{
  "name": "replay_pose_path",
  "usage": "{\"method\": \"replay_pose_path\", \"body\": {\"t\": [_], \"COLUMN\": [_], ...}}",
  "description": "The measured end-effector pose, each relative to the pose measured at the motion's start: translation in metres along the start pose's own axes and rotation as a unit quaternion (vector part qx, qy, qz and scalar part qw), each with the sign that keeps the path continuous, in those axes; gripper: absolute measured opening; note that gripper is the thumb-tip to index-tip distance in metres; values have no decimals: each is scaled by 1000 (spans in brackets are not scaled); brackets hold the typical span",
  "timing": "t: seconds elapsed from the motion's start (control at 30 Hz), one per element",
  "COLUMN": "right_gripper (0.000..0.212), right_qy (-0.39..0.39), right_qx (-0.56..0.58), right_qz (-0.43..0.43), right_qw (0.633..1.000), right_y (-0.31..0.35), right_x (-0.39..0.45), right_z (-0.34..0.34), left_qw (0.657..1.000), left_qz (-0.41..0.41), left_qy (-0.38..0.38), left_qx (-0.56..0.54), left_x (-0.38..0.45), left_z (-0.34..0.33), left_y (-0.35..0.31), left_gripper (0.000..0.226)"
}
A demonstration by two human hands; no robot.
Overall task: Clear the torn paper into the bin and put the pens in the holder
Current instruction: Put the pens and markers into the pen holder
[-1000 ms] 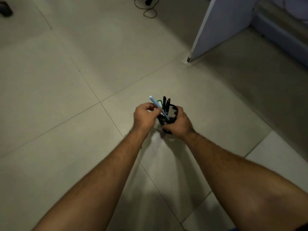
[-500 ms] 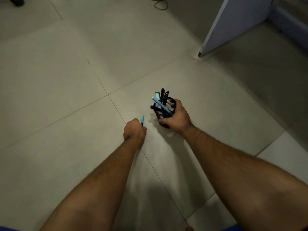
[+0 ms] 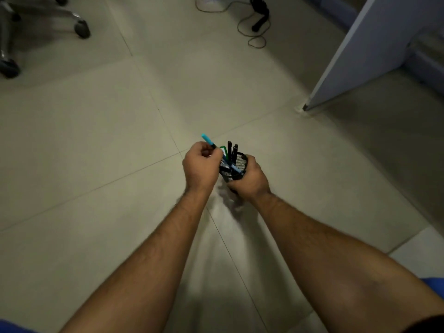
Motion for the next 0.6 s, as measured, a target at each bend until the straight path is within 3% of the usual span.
{"method": "replay_pose_path", "body": {"t": [0.1, 0.27, 0.4, 0.6], "right_gripper": [83, 81, 78, 78], "right_qy": [9, -12, -6, 51], "right_qx": [44, 93, 137, 149], "right_qz": [23, 57, 72, 118], "right_qw": [999, 994, 988, 980], "right_y": [37, 124, 206, 369], "right_x": [-6, -23, -47, -121], "right_z": [-1, 33, 66, 120], "left_qw": [992, 989, 984, 980], "left_qz": [0, -13, -12, 19], "left_qy": [-3, -80, -95, -120], "left_qx": [129, 127, 148, 157], "left_x": [-8, -9, -3, -30], "left_z": [17, 90, 148, 265], "left_y": [-14, -93, -170, -290], "left_gripper": [24, 17, 19, 26]}}
Point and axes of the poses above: each hand's wrist, its own x-axis towards the middle knuckle, its own z-axis out of the back of the hand, y = z × x, the point moved 9 cm from there along x, towards the middle knuckle, and after that the axes turned 2 degrees about x, right-handed, at the moved point
